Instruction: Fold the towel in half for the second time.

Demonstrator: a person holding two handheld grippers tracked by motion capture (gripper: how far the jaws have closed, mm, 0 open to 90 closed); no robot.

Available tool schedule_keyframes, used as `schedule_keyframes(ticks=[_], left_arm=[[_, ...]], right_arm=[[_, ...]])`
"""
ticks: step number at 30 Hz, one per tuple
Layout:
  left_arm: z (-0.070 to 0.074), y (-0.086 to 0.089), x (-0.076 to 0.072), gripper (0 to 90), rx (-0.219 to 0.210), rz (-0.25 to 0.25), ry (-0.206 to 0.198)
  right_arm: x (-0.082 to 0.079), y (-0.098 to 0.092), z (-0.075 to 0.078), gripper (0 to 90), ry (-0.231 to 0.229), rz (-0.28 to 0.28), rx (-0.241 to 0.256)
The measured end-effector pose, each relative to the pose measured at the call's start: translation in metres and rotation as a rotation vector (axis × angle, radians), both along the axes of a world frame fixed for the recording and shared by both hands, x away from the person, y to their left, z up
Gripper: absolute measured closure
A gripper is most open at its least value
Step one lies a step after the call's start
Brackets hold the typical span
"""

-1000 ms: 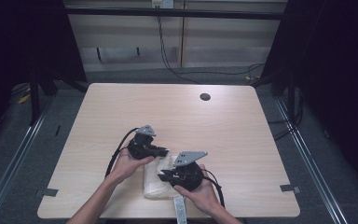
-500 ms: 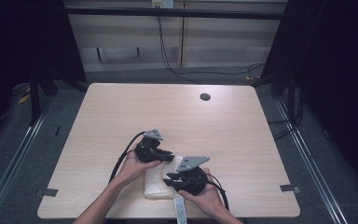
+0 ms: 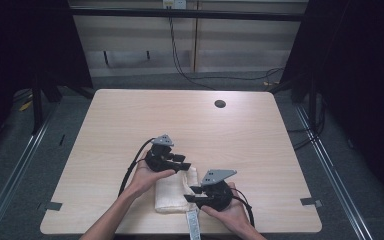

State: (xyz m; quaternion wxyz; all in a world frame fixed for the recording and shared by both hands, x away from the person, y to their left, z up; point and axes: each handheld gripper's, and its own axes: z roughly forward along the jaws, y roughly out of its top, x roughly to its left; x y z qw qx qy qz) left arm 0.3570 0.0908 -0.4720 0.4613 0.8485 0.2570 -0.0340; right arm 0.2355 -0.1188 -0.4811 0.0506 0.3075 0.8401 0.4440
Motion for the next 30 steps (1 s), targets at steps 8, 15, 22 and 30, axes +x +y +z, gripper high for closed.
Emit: schedule_keyframes(ticks=[8,15,22,30], left_arm=[[0.001,0.011,0.001,44.4,-0.007,0.044,-0.004],[0.009,0.012,-0.001,41.4,-0.029,0.043,-0.022],[0.017,0.015,-0.007,41.4,-0.024,0.035,-0.048],[0.031,0.027,-0.027,34.0,0.025,0.014,-0.086]], right_arm=[[0.004,-0.011,0.001,59.5,0.004,-0.019,0.012],[0.004,-0.023,0.005,57.1,-0.009,-0.055,0.019],[0.006,-0.032,0.011,61.1,-0.035,-0.086,0.002],[0.005,-0.061,0.037,56.2,-0.056,-0.118,0.05]])
